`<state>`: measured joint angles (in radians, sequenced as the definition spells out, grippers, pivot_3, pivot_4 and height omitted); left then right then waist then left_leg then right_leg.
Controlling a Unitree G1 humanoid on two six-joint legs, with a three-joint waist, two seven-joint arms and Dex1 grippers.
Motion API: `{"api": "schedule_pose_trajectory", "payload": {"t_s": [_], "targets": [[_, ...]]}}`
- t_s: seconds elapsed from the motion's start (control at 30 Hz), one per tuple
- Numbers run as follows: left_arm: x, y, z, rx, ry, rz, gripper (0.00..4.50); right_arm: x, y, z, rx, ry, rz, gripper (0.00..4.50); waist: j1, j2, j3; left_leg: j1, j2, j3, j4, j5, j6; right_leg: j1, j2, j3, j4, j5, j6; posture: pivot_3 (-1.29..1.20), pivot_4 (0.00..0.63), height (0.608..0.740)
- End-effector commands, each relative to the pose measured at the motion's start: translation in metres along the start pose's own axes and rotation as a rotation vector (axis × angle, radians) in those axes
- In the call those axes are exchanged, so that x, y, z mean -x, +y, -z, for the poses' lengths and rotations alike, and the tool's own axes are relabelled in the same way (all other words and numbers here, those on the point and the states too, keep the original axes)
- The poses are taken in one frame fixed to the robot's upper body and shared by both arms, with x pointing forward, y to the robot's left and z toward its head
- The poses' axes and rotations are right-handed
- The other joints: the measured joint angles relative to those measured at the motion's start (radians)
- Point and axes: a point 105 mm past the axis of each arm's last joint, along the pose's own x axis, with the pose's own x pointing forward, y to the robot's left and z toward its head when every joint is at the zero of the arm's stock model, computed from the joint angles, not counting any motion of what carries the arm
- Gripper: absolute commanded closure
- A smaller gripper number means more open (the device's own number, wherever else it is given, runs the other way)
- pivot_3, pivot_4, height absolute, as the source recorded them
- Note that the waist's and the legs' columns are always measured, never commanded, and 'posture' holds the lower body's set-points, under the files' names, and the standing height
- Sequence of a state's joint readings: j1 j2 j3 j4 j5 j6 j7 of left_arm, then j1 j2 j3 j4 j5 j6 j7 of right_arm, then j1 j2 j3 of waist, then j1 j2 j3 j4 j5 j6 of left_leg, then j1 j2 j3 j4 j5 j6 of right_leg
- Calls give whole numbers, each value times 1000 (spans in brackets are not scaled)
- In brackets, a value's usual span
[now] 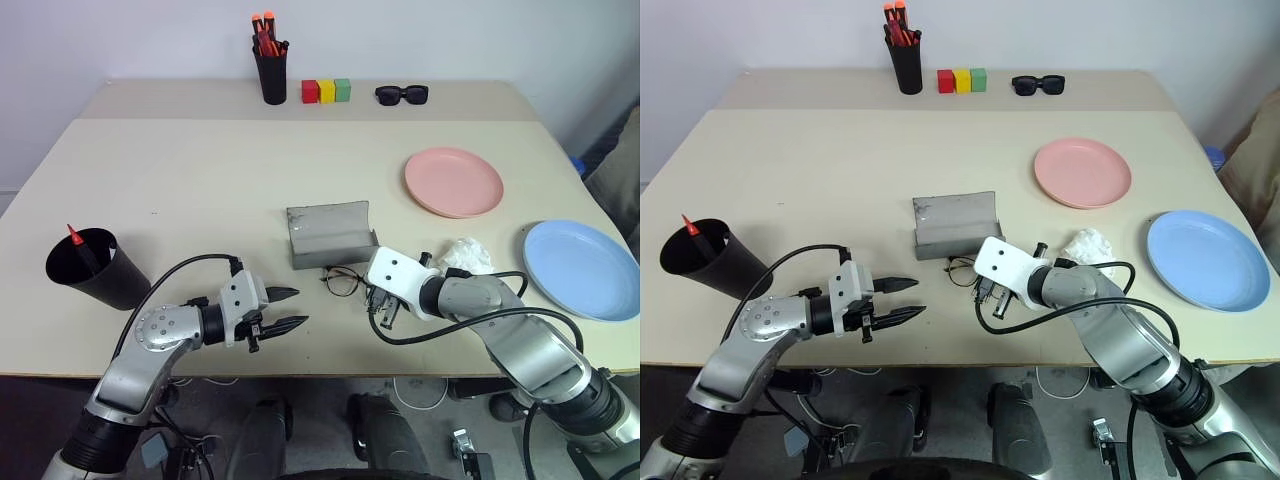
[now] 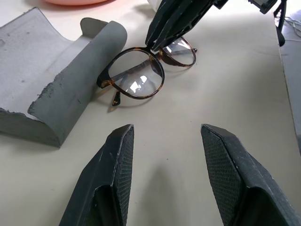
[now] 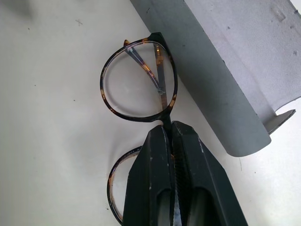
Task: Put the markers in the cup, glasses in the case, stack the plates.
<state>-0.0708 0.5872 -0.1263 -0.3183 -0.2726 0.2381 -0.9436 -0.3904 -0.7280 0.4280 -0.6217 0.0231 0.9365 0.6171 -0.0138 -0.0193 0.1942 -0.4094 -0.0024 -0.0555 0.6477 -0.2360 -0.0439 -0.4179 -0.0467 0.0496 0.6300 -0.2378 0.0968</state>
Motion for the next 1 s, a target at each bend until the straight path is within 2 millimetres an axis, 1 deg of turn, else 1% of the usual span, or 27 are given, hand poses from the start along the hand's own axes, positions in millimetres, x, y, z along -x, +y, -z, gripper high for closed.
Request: {"api": "schedule_pose_trajectory", "payload": {"t_s": [0.03, 0.17, 0.23, 0.3, 0.4, 0.53, 0.63, 0.7, 0.77, 0.9, 1.0], "targets": [[2, 4, -12, -38, -26, -19, 2207, 10, -10, -19, 71, -63, 11, 4463, 0, 0, 0, 0, 0, 0, 0, 0, 0, 0, 0, 0, 0, 0, 0, 0, 150, 740], [9, 14, -12, -31, -15, -72, 2207, 22, -24, -42, 133, -139, 13, 4463, -2, 0, 0, 0, 0, 0, 0, 0, 0, 0, 0, 0, 0, 0, 0, 0, 150, 740], [15, 21, -11, -15, -9, -106, 2207, 26, -38, -63, 201, -201, 26, 4463, -6, 1, 1, 0, 0, 0, 0, 0, 0, -1, 1, 0, 0, 0, 0, 0, 150, 740], [17, 24, -11, -1, -8, -123, 2207, 26, -49, -78, 250, -240, 41, 4463, -7, 1, 1, 0, 1, 1, -1, 0, 0, -1, 1, 0, 1, 0, 0, 0, 150, 740], [20, 27, -9, 2, 3, -135, 2207, 15, -68, -94, 343, -276, 50, 4463, -6, 1, 1, 0, 0, 1, -1, 0, 0, -1, 1, 0, 0, 0, 0, 0, 150, 740], [25, 33, -13, 15, -24, -170, 2207, -8, -85, -107, 424, -303, 37, 4463, -7, 1, 1, 0, 0, 1, -1, 0, 0, -1, 0, 0, 0, 0, 0, 0, 150, 740], [27, 36, -23, 40, -87, -202, 2207, -27, -89, -103, 466, -295, 11, 4463, -6, 1, 1, 0, 0, 1, -1, 0, 0, -1, 1, 0, 0, 1, 0, 0, 150, 740], [30, 38, -25, 35, -98, -231, 2207, -38, -85, -95, 466, -286, -32, 4463, -4, 1, 1, 0, 0, 1, -1, 0, 0, -1, 0, 0, 0, 1, 0, 0, 150, 740], [33, 38, -24, 34, -93, -253, 2207, -47, -80, -83, 471, -265, -70, 4463, -4, 1, 1, 0, 0, 1, -1, 0, 0, -1, 0, 0, 0, 2, 2, 0, 150, 740], [37, 35, -22, 38, -79, -277, 2207, -48, -71, -64, 479, -230, -137, 4463, -5, 1, 1, 0, 0, 1, -2, 0, 0, -2, 0, 0, 1, 2, 2, 0, 150, 740], [37, 34, -22, 37, -75, -284, 2207, -46, -65, -55, 478, -220, -170, 4463, -4, 1, 1, 0, 0, 1, -2, 0, 0, -2, 0, 0, 1, 1, 0, 0, 150, 740]]}}
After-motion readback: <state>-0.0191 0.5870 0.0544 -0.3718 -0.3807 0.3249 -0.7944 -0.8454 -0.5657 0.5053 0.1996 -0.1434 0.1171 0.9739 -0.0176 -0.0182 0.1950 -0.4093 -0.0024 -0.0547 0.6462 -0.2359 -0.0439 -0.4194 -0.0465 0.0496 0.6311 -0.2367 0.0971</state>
